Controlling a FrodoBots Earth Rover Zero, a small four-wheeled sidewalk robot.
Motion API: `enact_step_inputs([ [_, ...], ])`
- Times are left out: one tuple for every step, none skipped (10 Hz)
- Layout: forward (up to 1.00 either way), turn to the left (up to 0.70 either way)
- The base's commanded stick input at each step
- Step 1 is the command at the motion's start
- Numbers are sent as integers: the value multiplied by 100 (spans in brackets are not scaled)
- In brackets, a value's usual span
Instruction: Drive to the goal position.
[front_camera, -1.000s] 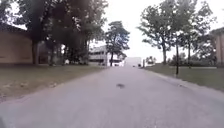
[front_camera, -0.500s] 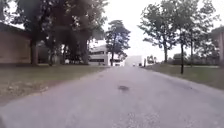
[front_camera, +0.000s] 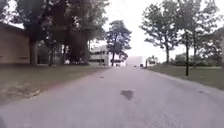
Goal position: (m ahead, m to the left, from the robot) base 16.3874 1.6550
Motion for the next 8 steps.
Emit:
enact_step_inputs([
  [85, 0],
  [85, 0],
  [85, 0],
  [85, 0],
  [85, 0],
  [85, 0],
  [85, 0],
  [85, 0],
])
